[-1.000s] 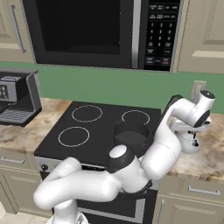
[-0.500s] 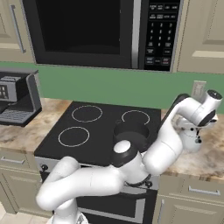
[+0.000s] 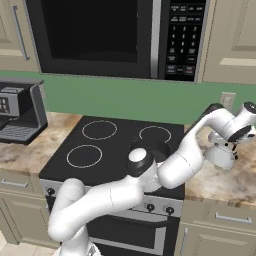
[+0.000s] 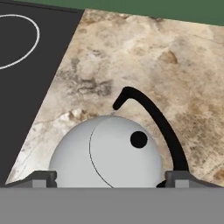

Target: Pick the kettle from the counter and place it on a stove burner. Then turn the burner on.

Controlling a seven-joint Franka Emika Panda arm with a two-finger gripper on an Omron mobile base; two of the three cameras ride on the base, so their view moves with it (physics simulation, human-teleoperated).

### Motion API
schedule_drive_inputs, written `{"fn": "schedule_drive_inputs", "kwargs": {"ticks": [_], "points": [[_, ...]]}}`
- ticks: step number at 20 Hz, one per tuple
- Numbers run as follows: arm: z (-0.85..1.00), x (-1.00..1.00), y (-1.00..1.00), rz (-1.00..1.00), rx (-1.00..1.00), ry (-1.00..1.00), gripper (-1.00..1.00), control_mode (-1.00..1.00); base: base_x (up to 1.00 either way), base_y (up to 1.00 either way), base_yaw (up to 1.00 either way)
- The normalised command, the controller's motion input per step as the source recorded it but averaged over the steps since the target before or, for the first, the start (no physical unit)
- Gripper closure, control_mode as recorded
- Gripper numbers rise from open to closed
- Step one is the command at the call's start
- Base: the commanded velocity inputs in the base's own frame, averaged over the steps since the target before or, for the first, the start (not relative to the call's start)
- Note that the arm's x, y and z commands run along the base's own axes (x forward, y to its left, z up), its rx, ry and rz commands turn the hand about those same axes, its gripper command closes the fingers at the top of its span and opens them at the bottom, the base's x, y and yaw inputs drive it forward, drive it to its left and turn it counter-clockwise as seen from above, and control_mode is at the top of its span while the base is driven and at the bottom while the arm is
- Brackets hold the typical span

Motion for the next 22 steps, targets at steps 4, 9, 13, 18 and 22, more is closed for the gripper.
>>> {"fn": "schedule_drive_inputs", "kwargs": {"ticks": [4, 9, 13, 18, 22], "points": [[0.0, 0.0, -0.14, 0.05, 0.01, 0.0, -1.0, -1.0, 0.0, 0.0, 0.0], [0.02, -0.01, -0.01, 0.03, 0.0, 0.0, -1.0, -1.0, 0.0, 0.0, 0.0], [0.21, -0.09, 0.0, 0.03, 0.0, 0.0, -1.0, -1.0, 0.0, 0.0, 0.0], [0.23, -0.1, 0.0, 0.02, 0.0, 0.0, -1.0, -1.0, 0.0, 0.0, 0.0], [0.01, 0.0, 0.0, 0.03, 0.0, 0.0, -1.0, -1.0, 0.0, 0.0, 0.0]]}}
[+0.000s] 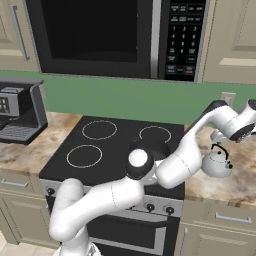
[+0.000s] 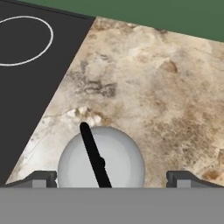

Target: Pick the kettle from the counter and place it on a stove burner. Then turn the burner on.

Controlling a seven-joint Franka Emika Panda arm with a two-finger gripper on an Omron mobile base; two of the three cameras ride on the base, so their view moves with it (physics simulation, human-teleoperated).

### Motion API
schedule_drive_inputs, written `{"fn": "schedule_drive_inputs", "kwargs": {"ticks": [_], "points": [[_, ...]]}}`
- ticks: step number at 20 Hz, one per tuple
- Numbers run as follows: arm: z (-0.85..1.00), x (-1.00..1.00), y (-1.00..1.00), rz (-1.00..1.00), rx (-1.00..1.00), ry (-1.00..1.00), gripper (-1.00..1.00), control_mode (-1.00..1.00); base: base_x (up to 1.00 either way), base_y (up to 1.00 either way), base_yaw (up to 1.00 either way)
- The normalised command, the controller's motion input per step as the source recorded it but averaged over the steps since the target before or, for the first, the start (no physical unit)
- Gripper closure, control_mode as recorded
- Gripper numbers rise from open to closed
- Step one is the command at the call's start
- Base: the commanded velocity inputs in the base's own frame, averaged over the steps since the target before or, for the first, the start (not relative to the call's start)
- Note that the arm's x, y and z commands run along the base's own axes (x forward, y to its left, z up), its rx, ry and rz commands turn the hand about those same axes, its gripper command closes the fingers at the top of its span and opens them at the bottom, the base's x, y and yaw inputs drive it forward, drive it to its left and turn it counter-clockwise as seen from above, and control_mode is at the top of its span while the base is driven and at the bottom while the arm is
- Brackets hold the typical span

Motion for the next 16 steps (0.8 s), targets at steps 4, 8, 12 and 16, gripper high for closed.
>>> {"fn": "schedule_drive_inputs", "kwargs": {"ticks": [4, 8, 12, 16], "points": [[-0.14, 0.12, 0.0, 0.08, 0.0, 0.06, -1.0, -1.0, 0.0, 0.0, 0.0], [-0.37, 0.24, 0.0, 0.14, 0.0, 0.1, -1.0, -1.0, 0.0, 0.0, 0.0], [-0.48, 0.27, 0.0, 0.18, 0.0, 0.13, -1.0, -1.0, 0.0, 0.0, 0.0], [-0.46, 0.29, 0.0, 0.19, 0.0, 0.11, -1.0, -1.0, 0.0, 0.0, 0.0]]}}
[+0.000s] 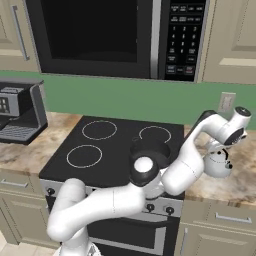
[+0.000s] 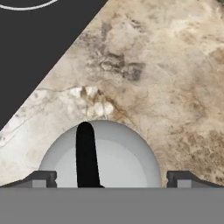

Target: Pick the kettle from the counter and place it on a stove burner. Then turn the burner on.

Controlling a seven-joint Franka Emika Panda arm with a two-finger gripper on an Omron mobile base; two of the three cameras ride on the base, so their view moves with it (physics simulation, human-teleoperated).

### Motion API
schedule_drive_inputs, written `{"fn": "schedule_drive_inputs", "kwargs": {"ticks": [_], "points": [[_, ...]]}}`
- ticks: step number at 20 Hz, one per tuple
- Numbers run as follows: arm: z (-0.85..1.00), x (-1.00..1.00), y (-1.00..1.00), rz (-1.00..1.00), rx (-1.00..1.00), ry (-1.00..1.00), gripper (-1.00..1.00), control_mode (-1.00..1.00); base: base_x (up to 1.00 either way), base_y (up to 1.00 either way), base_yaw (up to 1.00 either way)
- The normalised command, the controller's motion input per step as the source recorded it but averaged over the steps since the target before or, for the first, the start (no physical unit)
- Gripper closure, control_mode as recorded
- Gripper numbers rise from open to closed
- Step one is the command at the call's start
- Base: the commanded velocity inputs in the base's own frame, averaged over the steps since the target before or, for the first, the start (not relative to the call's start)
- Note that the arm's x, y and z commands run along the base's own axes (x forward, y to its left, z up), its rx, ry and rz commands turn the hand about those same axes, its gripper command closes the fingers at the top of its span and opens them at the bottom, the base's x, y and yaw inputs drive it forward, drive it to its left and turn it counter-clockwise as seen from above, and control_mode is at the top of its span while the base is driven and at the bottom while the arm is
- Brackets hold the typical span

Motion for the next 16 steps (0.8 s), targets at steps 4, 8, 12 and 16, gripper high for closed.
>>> {"fn": "schedule_drive_inputs", "kwargs": {"ticks": [4, 8, 12, 16], "points": [[-0.46, 0.2, 0.0, 0.19, 0.0, 0.1, -1.0, -1.0, 0.0, 0.0, 0.0], [-0.07, -0.03, 0.0, 0.2, 0.0, 0.01, 1.0, -1.0, 0.0, 0.0, 0.0], [0.07, -0.19, 0.0, 0.2, 0.0, 0.0, 1.0, -1.0, 0.0, 0.0, 0.0], [0.37, -0.34, 0.18, 0.16, -0.02, -0.01, 1.0, -1.0, 0.0, 0.0, 0.0]]}}
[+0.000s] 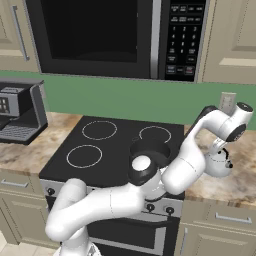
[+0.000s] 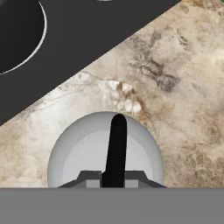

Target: Pick the kettle from the counter and place it on a stove burner. Then turn the burner on.

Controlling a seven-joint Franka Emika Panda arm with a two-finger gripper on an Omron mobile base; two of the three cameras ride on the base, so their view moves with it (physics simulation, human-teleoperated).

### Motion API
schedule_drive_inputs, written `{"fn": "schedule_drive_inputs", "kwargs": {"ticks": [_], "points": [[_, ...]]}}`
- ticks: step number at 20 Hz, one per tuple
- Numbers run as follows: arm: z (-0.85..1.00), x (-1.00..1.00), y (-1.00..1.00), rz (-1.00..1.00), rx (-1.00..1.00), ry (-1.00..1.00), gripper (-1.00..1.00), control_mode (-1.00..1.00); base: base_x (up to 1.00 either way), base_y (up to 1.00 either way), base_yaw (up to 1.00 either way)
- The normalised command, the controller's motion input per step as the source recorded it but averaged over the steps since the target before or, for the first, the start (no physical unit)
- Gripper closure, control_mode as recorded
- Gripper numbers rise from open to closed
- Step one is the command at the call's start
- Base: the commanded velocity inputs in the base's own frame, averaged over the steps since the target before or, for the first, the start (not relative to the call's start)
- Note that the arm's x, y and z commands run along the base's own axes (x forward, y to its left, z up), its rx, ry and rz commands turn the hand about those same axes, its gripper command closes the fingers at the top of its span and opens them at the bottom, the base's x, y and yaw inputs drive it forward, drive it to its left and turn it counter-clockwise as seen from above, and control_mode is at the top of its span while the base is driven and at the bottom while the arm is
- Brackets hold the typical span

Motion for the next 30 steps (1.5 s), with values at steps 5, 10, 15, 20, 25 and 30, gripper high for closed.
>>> {"fn": "schedule_drive_inputs", "kwargs": {"ticks": [5, 10, 15, 20, 25, 30], "points": [[0.54, -0.42, 0.41, 0.14, -0.07, 0.0, 1.0, -1.0, 0.0, 0.0, 0.0], [0.61, -0.58, 0.57, 0.15, -0.1, -0.01, 1.0, -1.0, 0.0, 0.0, 0.0], [0.56, -0.8, 0.64, 0.12, -0.11, -0.11, 1.0, -1.0, 0.0, 0.0, 0.0], [0.36, -0.96, 0.76, 0.07, -0.11, -0.35, 1.0, -1.0, 0.0, 0.0, 0.0], [0.29, -0.76, 0.91, 0.01, -0.1, -0.48, 1.0, -1.0, 0.0, 0.0, 0.0], [0.33, -0.61, 0.98, 0.0, -0.1, -0.38, 1.0, -1.0, 0.0, 0.0, 0.0]]}}
